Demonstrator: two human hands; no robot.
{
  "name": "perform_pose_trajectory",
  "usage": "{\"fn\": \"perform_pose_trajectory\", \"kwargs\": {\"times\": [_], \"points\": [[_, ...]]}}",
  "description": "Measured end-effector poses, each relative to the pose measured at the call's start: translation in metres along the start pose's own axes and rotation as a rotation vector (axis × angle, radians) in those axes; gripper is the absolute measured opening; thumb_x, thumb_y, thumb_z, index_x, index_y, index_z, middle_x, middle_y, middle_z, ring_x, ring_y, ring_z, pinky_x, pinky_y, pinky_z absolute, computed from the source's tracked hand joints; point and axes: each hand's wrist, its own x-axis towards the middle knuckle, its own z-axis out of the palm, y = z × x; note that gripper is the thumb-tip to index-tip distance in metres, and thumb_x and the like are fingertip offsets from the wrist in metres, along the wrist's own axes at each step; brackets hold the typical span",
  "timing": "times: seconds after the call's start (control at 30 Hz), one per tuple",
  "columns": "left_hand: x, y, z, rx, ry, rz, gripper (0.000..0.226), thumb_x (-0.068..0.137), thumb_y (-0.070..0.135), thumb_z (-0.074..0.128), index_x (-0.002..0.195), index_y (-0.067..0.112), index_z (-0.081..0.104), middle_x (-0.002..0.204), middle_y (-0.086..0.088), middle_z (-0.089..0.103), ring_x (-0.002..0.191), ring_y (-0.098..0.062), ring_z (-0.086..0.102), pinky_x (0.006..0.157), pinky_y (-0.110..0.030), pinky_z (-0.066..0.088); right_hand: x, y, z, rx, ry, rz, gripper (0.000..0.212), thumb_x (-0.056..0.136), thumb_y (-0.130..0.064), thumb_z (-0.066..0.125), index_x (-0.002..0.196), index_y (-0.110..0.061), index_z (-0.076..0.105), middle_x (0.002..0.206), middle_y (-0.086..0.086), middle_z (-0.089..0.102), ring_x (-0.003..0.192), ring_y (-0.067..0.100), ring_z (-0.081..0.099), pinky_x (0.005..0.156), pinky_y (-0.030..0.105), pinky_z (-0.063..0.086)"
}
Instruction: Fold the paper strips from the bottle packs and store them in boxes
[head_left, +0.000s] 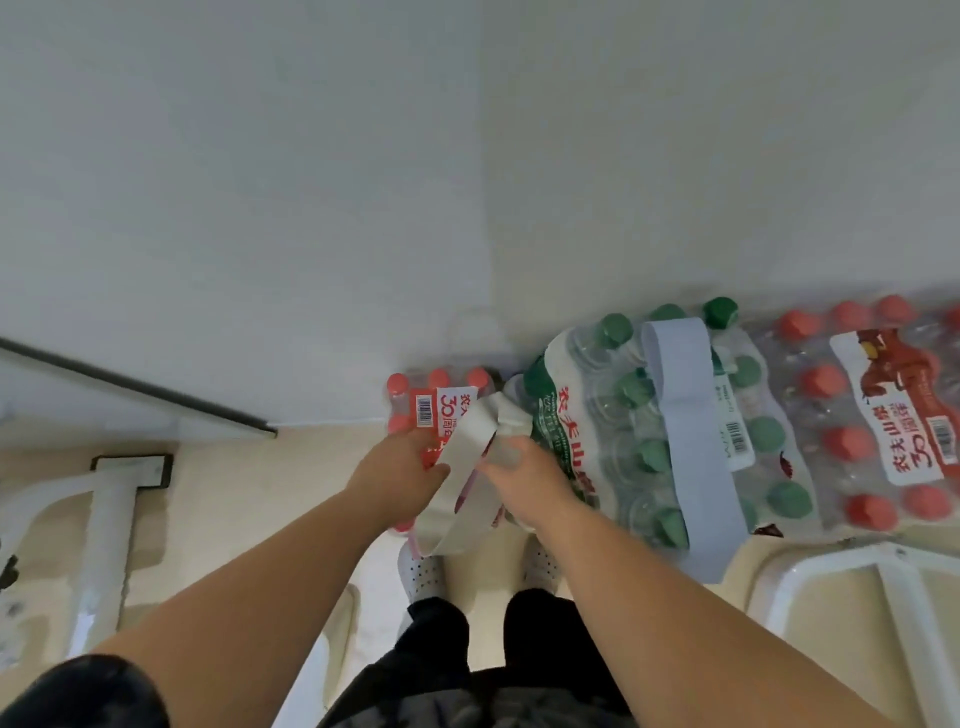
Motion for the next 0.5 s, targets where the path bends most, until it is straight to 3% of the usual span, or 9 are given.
{"fn": "perform_pose_trajectory", "kwargs": {"times": [0.1,0.17,0.23,0.3,0.4,0.5], "points": [[0.023,-0.003,0.014,0.131,-0.058,0.084,0.052,0.092,0.044,0.056,0.141,0.029,0.049,0.148,0.0,0.048,0.129,-0.027,0.05,0.108,-0.043,0.045,0.015,0.002,0.002,0.094,-0.001,0.036,0.047,0.094,-0.03,0.064,0.138,-0.019,0.051,0.116,0.003,0.056,0.102,0.022,0.058,0.079,0.035,0.057],[0.031,-0.005,0.021,0.226,-0.119,0.109,0.054,0.094,0.043,0.054,0.145,0.028,0.045,0.153,-0.002,0.039,0.137,-0.029,0.041,0.111,-0.048,0.041,0.026,0.001,0.008,0.137,0.002,0.042,0.042,0.092,-0.034,0.065,0.132,-0.028,0.053,0.111,-0.002,0.057,0.1,0.021,0.06,0.071,0.034,0.058],[0.03,-0.006,0.026,0.336,-0.143,0.135,0.055,0.093,0.043,0.053,0.145,0.027,0.044,0.154,-0.003,0.033,0.137,-0.032,0.037,0.108,-0.05,0.043,0.034,-0.001,0.015,0.171,0.007,0.055,0.04,0.081,-0.047,0.067,0.117,-0.032,0.058,0.108,-0.002,0.066,0.097,0.022,0.066,0.078,0.042,0.061],[0.026,-0.01,0.029,0.42,-0.129,0.169,0.057,0.092,0.044,0.053,0.146,0.029,0.043,0.155,-0.003,0.028,0.138,-0.033,0.033,0.106,-0.049,0.044,0.044,0.003,0.021,0.222,0.032,0.031,0.053,0.071,-0.058,0.065,0.117,-0.032,0.062,0.111,-0.002,0.068,0.097,0.021,0.068,0.086,0.044,0.06],[0.021,-0.016,0.03,0.385,-0.145,0.166,0.06,0.091,0.042,0.055,0.148,0.03,0.039,0.159,-0.001,0.022,0.144,-0.032,0.024,0.108,-0.049,0.041,0.037,-0.002,0.02,0.199,0.122,-0.005,0.043,0.087,-0.042,0.065,0.127,-0.024,0.063,0.118,-0.001,0.054,0.104,0.017,0.057,0.089,0.034,0.049],[0.017,-0.016,0.023,0.242,-0.121,0.145,0.058,0.091,0.039,0.058,0.146,0.029,0.042,0.157,0.0,0.033,0.142,-0.029,0.032,0.112,-0.049,0.039,0.024,-0.002,0.015,0.176,0.2,-0.038,0.045,0.094,-0.03,0.063,0.137,-0.017,0.059,0.132,0.003,0.051,0.12,0.021,0.052,0.105,0.04,0.046]]}}
